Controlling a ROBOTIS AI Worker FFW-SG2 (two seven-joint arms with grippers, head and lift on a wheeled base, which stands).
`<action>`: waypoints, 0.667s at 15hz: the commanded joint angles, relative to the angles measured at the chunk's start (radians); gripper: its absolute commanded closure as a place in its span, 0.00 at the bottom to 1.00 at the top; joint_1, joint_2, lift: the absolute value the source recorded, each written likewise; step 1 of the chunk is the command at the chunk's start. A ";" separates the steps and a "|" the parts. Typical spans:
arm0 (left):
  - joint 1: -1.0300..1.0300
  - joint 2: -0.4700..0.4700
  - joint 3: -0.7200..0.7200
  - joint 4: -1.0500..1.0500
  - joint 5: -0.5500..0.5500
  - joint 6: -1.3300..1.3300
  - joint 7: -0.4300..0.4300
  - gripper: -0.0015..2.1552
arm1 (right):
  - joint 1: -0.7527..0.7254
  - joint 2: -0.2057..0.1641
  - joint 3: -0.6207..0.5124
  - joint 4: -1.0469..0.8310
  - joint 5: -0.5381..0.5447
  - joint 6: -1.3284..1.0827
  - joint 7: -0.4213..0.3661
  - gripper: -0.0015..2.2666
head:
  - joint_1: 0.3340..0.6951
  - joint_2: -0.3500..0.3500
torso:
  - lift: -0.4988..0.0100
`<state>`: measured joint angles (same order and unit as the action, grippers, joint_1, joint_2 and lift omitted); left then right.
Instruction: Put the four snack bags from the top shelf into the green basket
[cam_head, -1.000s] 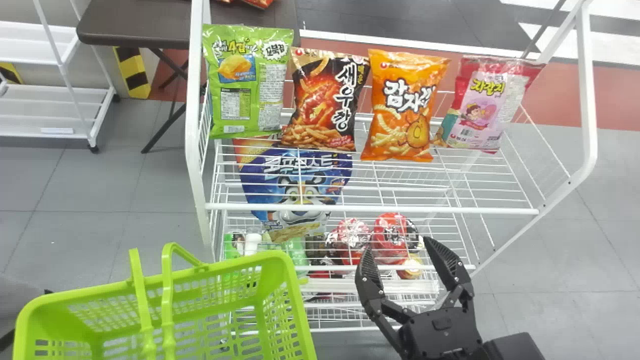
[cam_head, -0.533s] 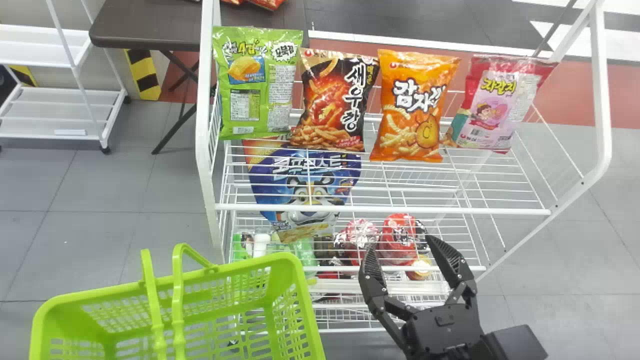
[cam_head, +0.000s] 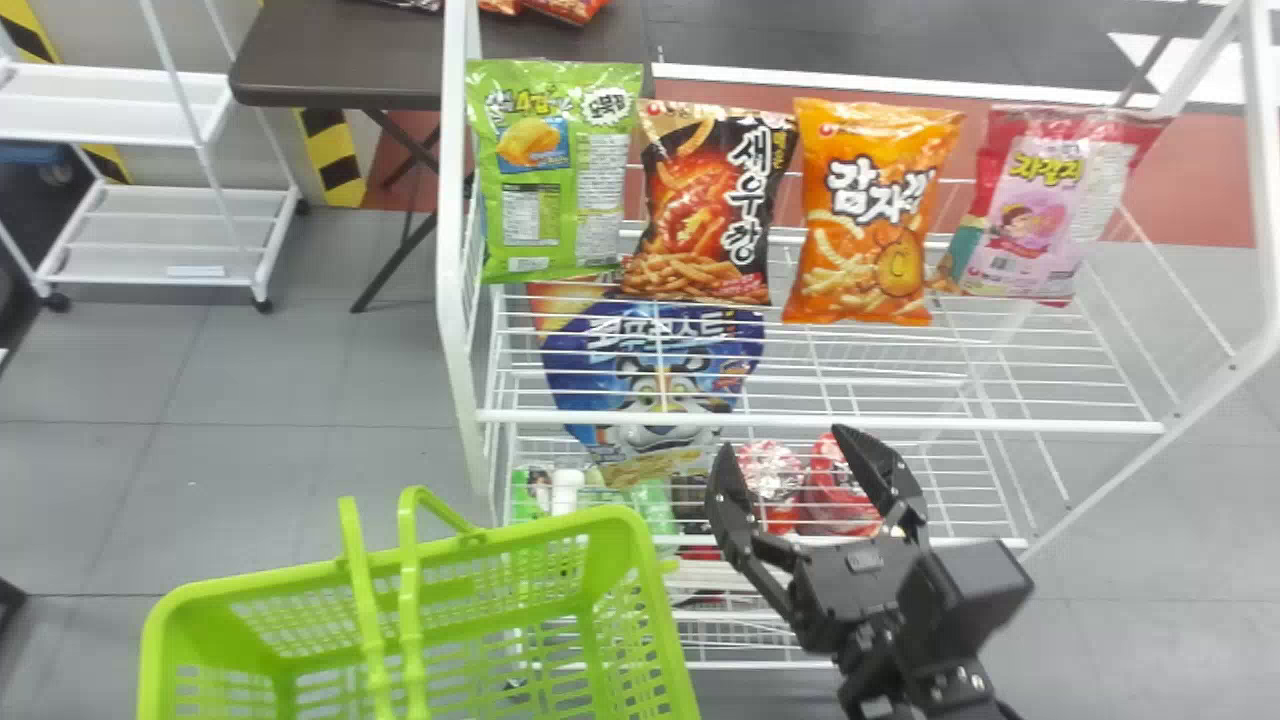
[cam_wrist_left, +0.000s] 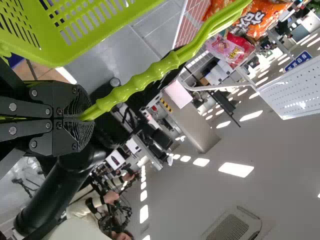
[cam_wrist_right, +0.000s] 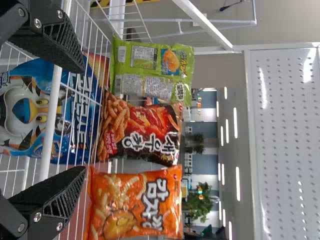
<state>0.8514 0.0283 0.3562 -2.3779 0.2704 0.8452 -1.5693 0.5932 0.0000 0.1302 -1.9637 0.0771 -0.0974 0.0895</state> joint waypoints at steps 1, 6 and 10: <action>0.003 0.004 -0.002 0.002 0.003 0.001 -0.011 1.00 | -0.138 0.001 0.060 0.057 0.024 0.118 -0.024 0.06 | 1.00 0.45 | 0.97; 0.011 0.013 0.001 0.014 0.012 0.001 -0.011 1.00 | -0.432 0.001 0.203 0.233 0.021 0.207 -0.043 0.06 | 1.00 0.64 | 0.97; -0.008 0.038 0.000 0.028 0.027 0.001 -0.011 1.00 | -0.636 0.001 0.279 0.384 0.021 0.244 -0.132 0.06 | 1.00 0.76 | 0.97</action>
<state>0.8528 0.0574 0.3564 -2.3551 0.2911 0.8446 -1.5692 0.0328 0.0000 0.3842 -1.6409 0.0982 0.1360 -0.0249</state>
